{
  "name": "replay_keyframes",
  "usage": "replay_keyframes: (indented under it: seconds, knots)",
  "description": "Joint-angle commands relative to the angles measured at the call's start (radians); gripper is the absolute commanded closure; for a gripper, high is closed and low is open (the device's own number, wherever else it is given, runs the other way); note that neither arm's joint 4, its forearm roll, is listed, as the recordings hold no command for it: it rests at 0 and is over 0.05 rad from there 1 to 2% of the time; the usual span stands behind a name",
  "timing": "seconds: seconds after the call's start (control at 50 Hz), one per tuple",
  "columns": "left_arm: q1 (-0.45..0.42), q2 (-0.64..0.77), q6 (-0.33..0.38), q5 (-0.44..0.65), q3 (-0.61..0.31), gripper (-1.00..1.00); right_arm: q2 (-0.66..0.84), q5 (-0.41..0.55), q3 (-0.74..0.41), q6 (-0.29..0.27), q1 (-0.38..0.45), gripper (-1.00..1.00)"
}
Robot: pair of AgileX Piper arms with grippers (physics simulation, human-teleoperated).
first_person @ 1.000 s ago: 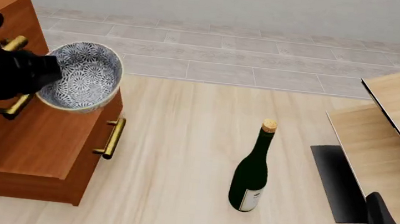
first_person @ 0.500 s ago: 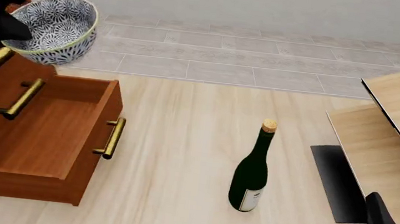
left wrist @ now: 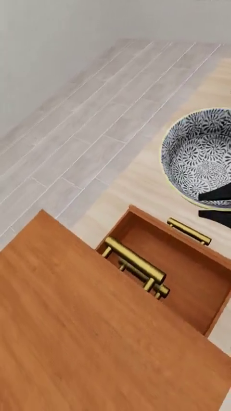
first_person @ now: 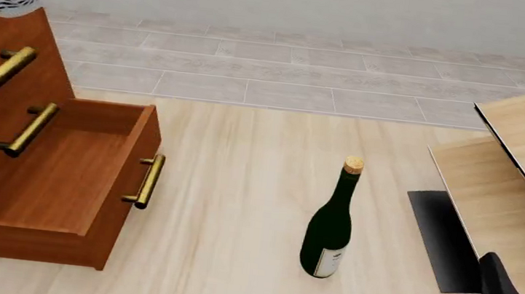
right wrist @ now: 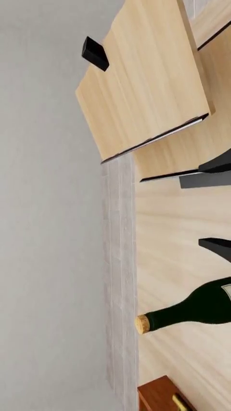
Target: Put the bowl on top of the cabinet.
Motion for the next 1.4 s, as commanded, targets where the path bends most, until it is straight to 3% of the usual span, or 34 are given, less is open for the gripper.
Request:
replay_keyframes:
  seconds: [0.02, 0.22, 0.26, 0.28, 0.32, 0.52, 0.92, 1.4]
  knots:
    - [0.133, 0.052, -0.034, 0.031, -0.089, 1.0, 0.003, -0.002, -0.001, 0.002, 0.0, -1.0]
    - [0.275, 0.11, -0.043, 0.031, -0.136, 1.0, -0.001, 0.0, 0.001, 0.001, 0.0, -1.0]
    - [0.269, 0.121, -0.045, 0.031, -0.161, 1.0, -0.001, 0.0, 0.001, 0.001, 0.0, -1.0]
    - [0.318, 0.127, -0.051, 0.031, -0.146, 1.0, -0.002, 0.0, 0.001, 0.001, 0.0, -1.0]
    - [0.299, 0.136, -0.05, 0.031, -0.166, 1.0, -0.002, 0.0, 0.001, 0.001, 0.0, -1.0]
    - [0.448, 0.183, -0.057, 0.031, -0.177, 1.0, -0.001, 0.001, -0.001, 0.001, -0.001, -1.0]
    - [0.558, 0.229, -0.048, 0.031, -0.188, 1.0, 0.0, 0.0, -0.001, -0.001, -0.001, -1.0]
    - [0.574, 0.276, -0.036, 0.03, -0.159, 1.0, 0.0, -0.001, 0.001, -0.002, -0.001, -1.0]
